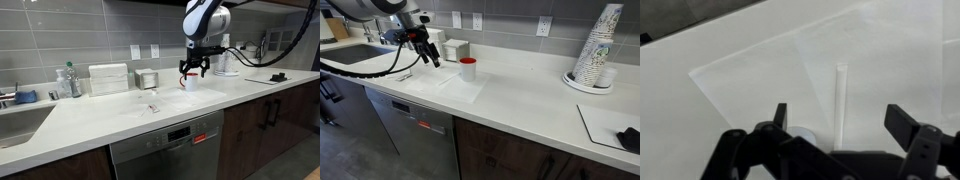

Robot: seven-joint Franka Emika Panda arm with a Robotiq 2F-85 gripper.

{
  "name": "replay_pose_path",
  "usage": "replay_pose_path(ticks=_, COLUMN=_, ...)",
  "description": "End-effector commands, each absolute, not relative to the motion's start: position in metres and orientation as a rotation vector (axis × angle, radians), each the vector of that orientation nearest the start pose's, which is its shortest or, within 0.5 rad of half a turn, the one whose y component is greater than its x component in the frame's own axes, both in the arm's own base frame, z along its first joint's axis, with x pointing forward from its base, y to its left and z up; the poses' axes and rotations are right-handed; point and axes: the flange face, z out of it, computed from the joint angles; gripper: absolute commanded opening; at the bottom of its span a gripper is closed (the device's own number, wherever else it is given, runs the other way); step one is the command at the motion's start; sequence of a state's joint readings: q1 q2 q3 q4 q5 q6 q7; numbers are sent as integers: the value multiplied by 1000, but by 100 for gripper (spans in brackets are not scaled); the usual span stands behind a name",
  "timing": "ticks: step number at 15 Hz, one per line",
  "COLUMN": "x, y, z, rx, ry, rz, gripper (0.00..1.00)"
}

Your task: Put the straw in the mug

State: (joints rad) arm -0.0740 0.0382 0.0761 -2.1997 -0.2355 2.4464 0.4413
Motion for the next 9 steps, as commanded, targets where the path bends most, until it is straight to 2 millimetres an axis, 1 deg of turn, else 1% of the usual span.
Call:
replay_pose_path(ticks=1, x=578, y=13, z=365, rx=-3208, ry=438, rz=-449, gripper=100)
replay_pose_path(ticks=4, x=592, y=17, z=348, rx=-3221, ry=473, rz=-488, gripper=100)
replay_pose_path(ticks=9, x=614, y=11, z=319, rx=-3204, ry=575, rz=-578, gripper=100)
